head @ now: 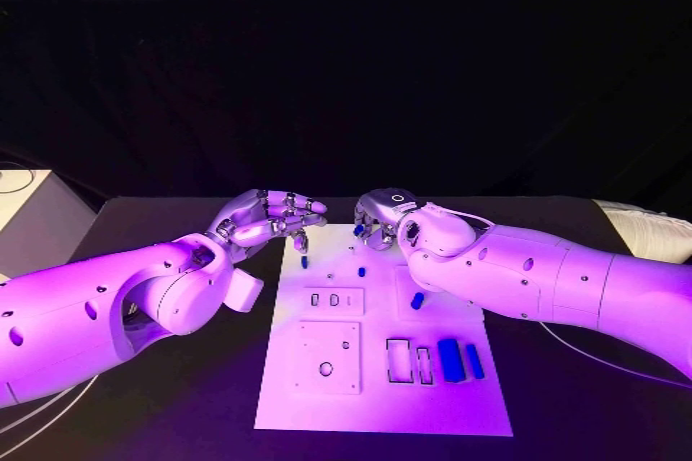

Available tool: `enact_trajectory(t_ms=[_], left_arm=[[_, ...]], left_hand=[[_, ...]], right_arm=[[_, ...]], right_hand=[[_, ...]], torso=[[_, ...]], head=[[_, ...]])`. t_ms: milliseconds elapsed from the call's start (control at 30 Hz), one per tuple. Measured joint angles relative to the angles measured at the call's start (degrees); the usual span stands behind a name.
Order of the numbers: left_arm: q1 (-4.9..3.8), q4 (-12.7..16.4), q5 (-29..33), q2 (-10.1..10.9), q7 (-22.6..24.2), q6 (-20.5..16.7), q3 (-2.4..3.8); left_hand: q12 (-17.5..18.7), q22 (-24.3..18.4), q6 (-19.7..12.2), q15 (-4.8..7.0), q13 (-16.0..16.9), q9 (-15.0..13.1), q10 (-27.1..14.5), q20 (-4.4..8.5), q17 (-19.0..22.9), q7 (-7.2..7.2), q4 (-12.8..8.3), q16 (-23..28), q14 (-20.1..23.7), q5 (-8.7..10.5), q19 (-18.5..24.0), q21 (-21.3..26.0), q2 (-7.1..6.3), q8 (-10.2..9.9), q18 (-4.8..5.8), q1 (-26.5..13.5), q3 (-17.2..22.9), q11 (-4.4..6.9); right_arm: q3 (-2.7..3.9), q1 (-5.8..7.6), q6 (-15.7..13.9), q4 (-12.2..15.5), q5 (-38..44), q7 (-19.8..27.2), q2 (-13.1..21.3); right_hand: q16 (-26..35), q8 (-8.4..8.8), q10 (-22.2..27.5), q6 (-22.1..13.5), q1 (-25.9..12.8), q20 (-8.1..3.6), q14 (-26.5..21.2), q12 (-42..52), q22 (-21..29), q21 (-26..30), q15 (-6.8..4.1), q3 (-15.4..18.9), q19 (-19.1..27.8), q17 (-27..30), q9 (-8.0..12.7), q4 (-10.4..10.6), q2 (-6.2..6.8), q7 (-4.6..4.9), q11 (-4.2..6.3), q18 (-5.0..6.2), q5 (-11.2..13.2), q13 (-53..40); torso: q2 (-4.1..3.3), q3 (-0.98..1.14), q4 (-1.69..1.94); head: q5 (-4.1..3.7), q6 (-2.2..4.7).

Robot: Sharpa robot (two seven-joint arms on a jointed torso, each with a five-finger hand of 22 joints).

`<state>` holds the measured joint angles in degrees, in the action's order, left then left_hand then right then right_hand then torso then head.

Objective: Assemble the parts on the task board

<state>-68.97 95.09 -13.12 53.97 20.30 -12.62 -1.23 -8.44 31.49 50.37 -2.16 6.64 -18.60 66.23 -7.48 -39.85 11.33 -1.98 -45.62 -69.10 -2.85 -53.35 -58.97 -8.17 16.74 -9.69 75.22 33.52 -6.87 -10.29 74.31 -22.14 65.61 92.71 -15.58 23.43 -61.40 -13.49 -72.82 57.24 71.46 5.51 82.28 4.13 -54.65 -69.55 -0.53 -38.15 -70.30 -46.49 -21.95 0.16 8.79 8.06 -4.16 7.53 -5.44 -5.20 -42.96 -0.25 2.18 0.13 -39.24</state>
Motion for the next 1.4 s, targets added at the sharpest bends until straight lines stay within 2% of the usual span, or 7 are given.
enact_trajectory(t_ms=[267, 467, 533, 1233, 1333, 1400], left_arm=[[0.00, -0.04, 0.03, 0.00, -0.01, 0.07, 0.00], [0.00, -0.05, 0.05, -0.03, -0.03, 0.10, 0.00], [0.00, -0.06, 0.06, -0.03, -0.04, 0.11, 0.00], [0.00, -0.14, 0.09, -0.16, -0.35, 0.35, 0.00], [0.00, -0.14, 0.09, -0.15, -0.40, 0.39, 0.00], [0.00, -0.14, 0.10, -0.15, -0.42, 0.42, 0.00]], left_hand=[[0.00, 0.00, 0.00, 0.00, 0.00, 0.00, 0.00, 0.00, 0.00, 0.00, 0.00, 0.00, 0.00, 0.00, 0.00, 0.00, 0.00, 0.00, 0.00, 0.00, 0.00, 0.00], [0.00, 0.00, 0.00, 0.00, -0.01, 0.01, 0.00, 0.00, 0.01, 0.00, 0.00, 0.00, 0.00, 0.00, 0.00, 0.00, 0.00, 0.00, 0.00, 0.00, 0.00, 0.00], [0.00, 0.00, 0.00, 0.00, 0.00, 0.01, 0.00, 0.00, 0.01, 0.00, 0.00, 0.00, 0.00, 0.00, 0.00, 0.00, 0.00, 0.00, 0.00, 0.00, 0.00, 0.00], [0.00, -0.07, 0.00, 0.00, 0.05, -0.09, 0.00, 0.00, -0.03, 0.00, 0.17, 0.00, 0.00, 0.00, 0.00, 0.00, 0.00, -0.22, 0.00, 0.00, 0.16, 0.00], [0.00, -0.07, 0.00, 0.00, 0.05, -0.09, 0.00, 0.00, -0.03, 0.00, 0.16, 0.00, 0.00, 0.00, 0.00, 0.00, 0.00, -0.22, 0.00, 0.00, 0.16, 0.00], [0.00, -0.07, 0.00, 0.00, 0.05, -0.09, 0.00, 0.00, -0.03, 0.00, 0.17, 0.00, 0.00, 0.00, 0.00, 0.00, 0.00, -0.22, 0.00, 0.00, 0.16, 0.00]], right_arm=[[-0.01, -0.02, 0.20, 0.06, -0.02, 0.02, -0.02], [-0.01, -0.02, 0.36, -0.32, -0.07, 0.03, -0.34], [-0.01, -0.03, 0.42, -0.52, -0.13, 0.04, -0.43], [-0.04, -0.07, 0.83, -1.23, -0.76, 0.35, -0.91], [-0.04, -0.07, 0.84, -1.24, -0.79, 0.35, -0.94], [-0.04, -0.07, 0.84, -1.25, -0.82, 0.36, -0.94]], right_hand=[[0.00, 0.05, 0.11, -0.03, -0.07, 0.00, 0.00, 0.00, -0.11, 0.00, 0.00, 0.00, 0.00, 0.00, 0.00, 0.00, 0.07, 0.02, -0.11, 0.00, 0.02, 0.00], [0.00, 0.10, 1.17, -1.01, -0.71, 0.35, -0.22, -0.25, 0.33, 0.54, 0.22, -0.01, 0.35, 0.50, -0.23, -0.01, 0.71, 0.68, -0.49, 0.00, -0.46, 0.16], [0.13, 0.67, 1.99, -1.65, -1.09, 0.70, -0.53, -0.25, 0.95, 1.14, 0.53, -0.19, 0.76, 1.16, -0.23, 0.17, 1.09, 1.03, -0.78, 0.00, -0.57, 0.34], [0.50, 0.98, 2.77, -2.09, -1.27, 0.92, -0.64, -0.25, 1.95, 1.77, 0.64, -0.20, 1.37, 2.08, 0.00, 0.17, 1.27, 1.07, -1.11, 0.00, -0.57, 0.51], [0.91, 1.31, 3.32, -2.52, -1.75, 1.01, -0.88, -0.25, 2.55, 2.41, 0.88, -0.17, 1.96, 2.51, 0.09, 0.19, 1.74, 1.34, -1.21, 0.01, -0.57, 0.62], [1.58, 1.91, 4.51, -3.58, -2.29, 1.24, -1.25, -0.24, 3.69, 3.38, 1.25, 0.21, 2.93, 3.38, 0.29, 0.57, 2.86, 1.66, -1.47, 0.00, -0.42, 0.85]], torso=[[0.04, -0.02, -0.07], [0.05, -0.02, -0.07], [0.05, -0.01, -0.05], [0.03, 0.01, -0.11], [0.03, 0.01, -0.12], [0.03, 0.01, -0.11]], head=[[0.05, -0.12], [0.05, -0.09], [0.05, -0.08], [0.30, -0.19], [0.32, -0.18], [0.33, -0.18]])
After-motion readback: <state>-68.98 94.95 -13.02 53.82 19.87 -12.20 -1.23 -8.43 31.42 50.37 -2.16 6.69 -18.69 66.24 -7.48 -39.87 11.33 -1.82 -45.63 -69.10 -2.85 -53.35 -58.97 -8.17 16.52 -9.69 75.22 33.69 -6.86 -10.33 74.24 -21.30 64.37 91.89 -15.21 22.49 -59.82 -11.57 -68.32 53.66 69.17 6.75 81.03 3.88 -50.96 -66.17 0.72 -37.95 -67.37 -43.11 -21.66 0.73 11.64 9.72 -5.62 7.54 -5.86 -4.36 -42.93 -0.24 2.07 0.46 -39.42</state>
